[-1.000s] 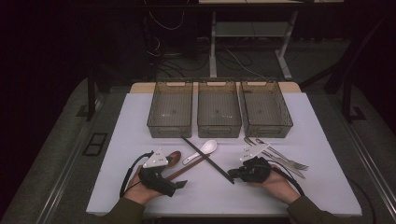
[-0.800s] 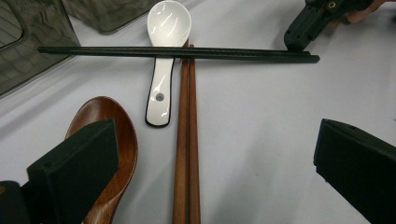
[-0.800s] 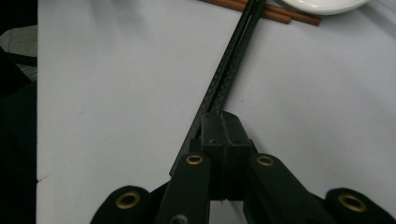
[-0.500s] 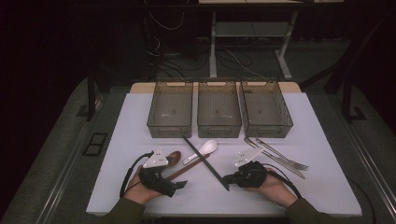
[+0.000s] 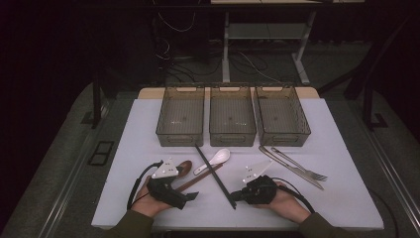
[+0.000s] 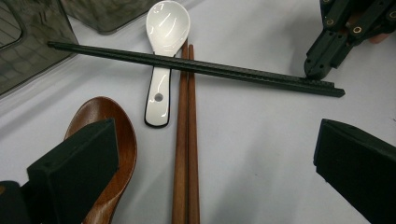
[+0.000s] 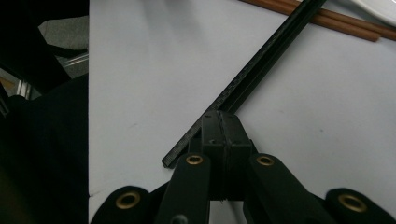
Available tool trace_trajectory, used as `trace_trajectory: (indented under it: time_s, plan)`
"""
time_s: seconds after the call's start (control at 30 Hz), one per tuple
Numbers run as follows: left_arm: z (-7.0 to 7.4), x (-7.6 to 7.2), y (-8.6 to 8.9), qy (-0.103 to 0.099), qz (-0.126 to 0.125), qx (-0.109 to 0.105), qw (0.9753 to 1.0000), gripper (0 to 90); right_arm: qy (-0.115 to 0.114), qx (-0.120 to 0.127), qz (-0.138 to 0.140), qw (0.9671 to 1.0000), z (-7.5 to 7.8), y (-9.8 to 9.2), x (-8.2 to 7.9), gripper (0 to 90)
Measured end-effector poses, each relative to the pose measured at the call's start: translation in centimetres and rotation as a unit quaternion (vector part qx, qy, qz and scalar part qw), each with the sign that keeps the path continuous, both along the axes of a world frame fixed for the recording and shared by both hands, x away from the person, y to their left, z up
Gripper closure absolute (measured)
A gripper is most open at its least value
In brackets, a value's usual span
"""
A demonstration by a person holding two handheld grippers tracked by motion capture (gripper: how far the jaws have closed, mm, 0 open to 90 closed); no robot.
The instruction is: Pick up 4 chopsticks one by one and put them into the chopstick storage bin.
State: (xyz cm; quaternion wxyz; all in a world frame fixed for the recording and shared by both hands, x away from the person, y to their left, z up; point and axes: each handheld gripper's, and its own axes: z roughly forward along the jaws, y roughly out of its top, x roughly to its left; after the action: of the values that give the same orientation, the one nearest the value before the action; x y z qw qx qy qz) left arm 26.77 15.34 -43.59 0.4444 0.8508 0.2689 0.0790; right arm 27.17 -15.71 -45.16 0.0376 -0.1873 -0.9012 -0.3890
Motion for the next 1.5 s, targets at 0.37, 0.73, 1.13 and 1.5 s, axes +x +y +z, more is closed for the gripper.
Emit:
trace_trajectory:
  time_s: [0.37,0.73,1.13,1.5]
  plan:
    - [0.0,0.0,0.0,0.0,-0.002,0.002,1.0,0.0,-0.006,0.003,0.021,0.9998,-0.2,1.2,-0.2,89.4]
    - [0.0,0.0,0.0,0.0,0.0,0.0,1.0,0.0,-0.008,0.02,0.005,0.9998,0.5,0.9,-0.1,85.3]
    - [0.0,0.1,-0.1,-0.002,0.003,0.002,1.0,0.0,-0.049,0.044,-0.089,0.9938,1.9,-4.2,0.7,42.0]
    - [0.1,0.3,-0.5,-0.002,0.006,0.004,1.0,0.0,-0.078,0.072,-0.188,0.9764,1.9,-10.4,0.2,21.6]
